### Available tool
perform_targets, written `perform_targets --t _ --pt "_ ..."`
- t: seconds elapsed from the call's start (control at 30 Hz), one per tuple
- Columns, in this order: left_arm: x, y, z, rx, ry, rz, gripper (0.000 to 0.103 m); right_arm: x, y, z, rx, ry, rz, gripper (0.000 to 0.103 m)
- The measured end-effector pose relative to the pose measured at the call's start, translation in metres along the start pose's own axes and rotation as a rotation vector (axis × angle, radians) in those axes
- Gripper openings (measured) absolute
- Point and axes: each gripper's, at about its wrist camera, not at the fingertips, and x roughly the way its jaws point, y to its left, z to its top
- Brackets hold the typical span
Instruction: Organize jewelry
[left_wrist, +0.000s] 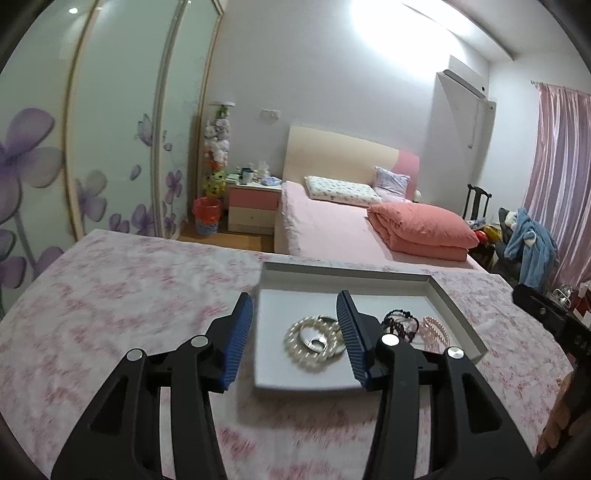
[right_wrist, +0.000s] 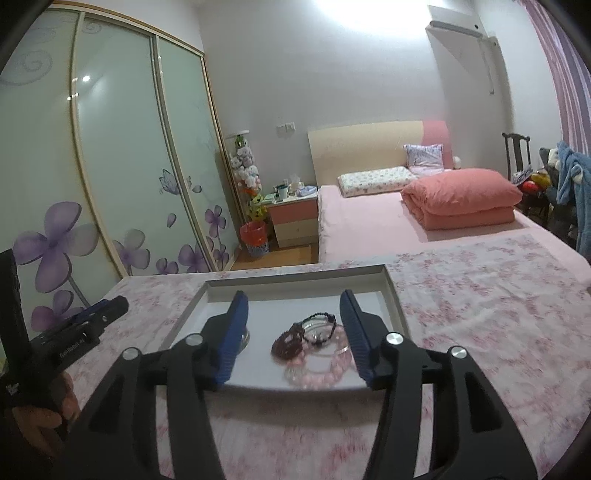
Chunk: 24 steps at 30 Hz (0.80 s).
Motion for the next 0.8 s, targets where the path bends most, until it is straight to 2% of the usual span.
perform_targets --t 0.13,0.37,0.43,0.5,0.6,0.7,0.8 --pt "-0.028 0.005 -0.016 -0.013 -0.022 0.019 0.052 -0.029 0.005 -0.013 0.003 -0.018 -0.008 0.059" --pt "-0.058 0.004 -0.038 0.012 -0.052 0.044 0.064 -0.055 0.015 -0.044 -0.032 -0.015 -0.048 0.069" --pt "-0.06 0.001 -0.04 0.018 -0.058 0.047 0.068 -0.057 0.015 -0.048 -0.034 -0.014 -0.051 0.075" --pt "-0.065 -0.002 -0.044 0.026 -0.067 0.05 0.074 -0.059 0.017 -0.053 -0.047 -0.022 -0.059 0.087" --pt "-0.07 -0.004 -0.048 0.04 -0.074 0.054 0.083 -0.064 0.023 -0.059 -0.074 -0.045 -0.073 0.099" --pt "-0.073 -0.01 -0.051 0.063 -0.085 0.059 0.092 -0.065 0.029 -0.064 -0.105 -0.066 -0.09 0.099" --pt "-0.077 -0.016 -0.055 0.097 -0.101 0.072 0.098 -0.069 0.032 -0.07 -0.128 -0.079 -0.096 0.099"
